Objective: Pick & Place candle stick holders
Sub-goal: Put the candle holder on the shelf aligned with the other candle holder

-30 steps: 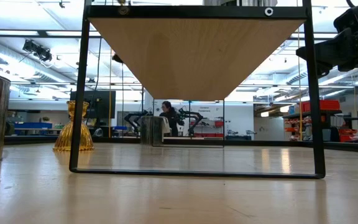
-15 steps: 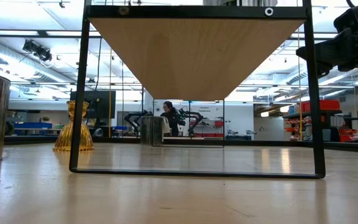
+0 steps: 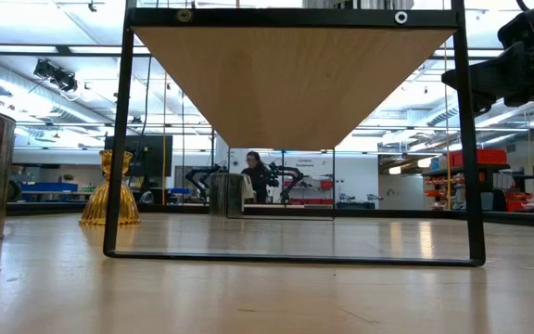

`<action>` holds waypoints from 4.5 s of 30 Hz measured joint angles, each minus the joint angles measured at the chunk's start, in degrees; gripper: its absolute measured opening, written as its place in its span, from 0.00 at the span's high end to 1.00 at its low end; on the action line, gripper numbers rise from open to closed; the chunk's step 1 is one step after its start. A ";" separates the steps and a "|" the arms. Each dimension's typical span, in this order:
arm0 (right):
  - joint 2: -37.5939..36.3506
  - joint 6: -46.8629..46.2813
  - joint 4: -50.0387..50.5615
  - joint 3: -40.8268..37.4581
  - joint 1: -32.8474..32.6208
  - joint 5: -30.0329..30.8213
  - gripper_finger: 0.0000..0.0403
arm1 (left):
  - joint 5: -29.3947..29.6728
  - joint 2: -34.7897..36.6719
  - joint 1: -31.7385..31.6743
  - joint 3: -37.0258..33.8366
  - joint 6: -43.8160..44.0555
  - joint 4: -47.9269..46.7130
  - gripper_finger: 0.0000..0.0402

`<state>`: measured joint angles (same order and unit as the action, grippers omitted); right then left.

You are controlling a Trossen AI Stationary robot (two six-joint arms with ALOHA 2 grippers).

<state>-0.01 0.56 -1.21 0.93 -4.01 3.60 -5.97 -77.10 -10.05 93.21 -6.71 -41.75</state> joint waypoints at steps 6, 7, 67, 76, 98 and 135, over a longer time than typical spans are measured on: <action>0.00 0.00 -0.01 0.00 0.00 -0.01 0.93 | -1.59 -1.81 2.11 -0.09 -0.03 1.70 0.60; 0.00 0.02 -0.02 0.00 0.00 -0.02 0.93 | -1.53 -2.04 2.55 -0.09 -0.07 2.13 0.60; 0.00 0.00 -0.04 -0.02 -0.02 0.00 0.93 | -2.70 -9.70 3.74 -0.09 -5.97 5.44 0.58; 0.00 0.00 -0.04 -0.02 0.00 0.00 0.93 | -2.70 -9.68 3.74 -0.09 -5.95 5.44 0.58; 0.00 0.00 -0.04 -0.02 -0.02 0.00 0.93 | -1.78 -9.59 3.76 -0.07 -4.49 4.79 0.33; 0.00 0.01 -0.02 -0.02 -0.01 0.00 0.93 | 1.85 -7.52 -0.64 0.00 -4.04 -13.27 0.50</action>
<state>-0.01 0.56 -1.23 0.91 -4.02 3.60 -4.12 -84.62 -10.69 93.21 -10.76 -55.02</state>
